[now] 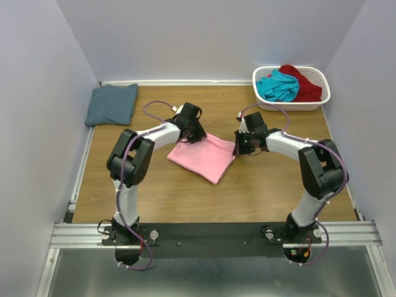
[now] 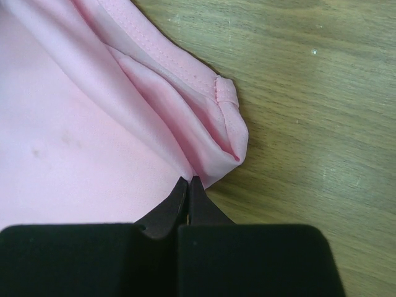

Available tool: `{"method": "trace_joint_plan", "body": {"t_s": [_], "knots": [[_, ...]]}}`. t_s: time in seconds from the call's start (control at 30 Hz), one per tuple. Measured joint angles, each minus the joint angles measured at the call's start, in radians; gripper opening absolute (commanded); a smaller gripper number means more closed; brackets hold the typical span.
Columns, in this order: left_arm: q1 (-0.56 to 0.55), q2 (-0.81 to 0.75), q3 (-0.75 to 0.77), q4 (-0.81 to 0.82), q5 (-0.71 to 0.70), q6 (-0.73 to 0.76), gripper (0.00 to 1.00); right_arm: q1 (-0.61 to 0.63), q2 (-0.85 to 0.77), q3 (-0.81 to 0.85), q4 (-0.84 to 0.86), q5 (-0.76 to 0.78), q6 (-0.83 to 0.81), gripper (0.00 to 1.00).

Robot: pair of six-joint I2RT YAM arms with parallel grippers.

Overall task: Fold and stack the t-shirts
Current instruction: Fold the tshirt

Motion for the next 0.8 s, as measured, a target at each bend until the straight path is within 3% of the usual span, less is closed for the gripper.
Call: {"method": "trace_joint_plan", "body": {"t_s": [0.07, 0.2, 0.47, 0.8], "knots": [[0.014, -0.019, -0.007, 0.002, -0.001, 0.002, 0.54, 0.0, 0.002, 0.0, -0.002, 0.002, -0.007, 0.01], [0.044, -0.06, -0.011, 0.008, -0.007, 0.014, 0.52, 0.0, 0.002, 0.013, -0.022, 0.004, -0.023, 0.05], [0.073, -0.068, -0.011, 0.029, -0.011, 0.053, 0.28, 0.0, 0.013, 0.085, -0.047, 0.011, -0.044, 0.05], [0.1, -0.018, -0.086, 0.07, -0.006, 0.071, 0.14, 0.0, 0.019, 0.119, -0.069, 0.069, -0.065, 0.05]]}}
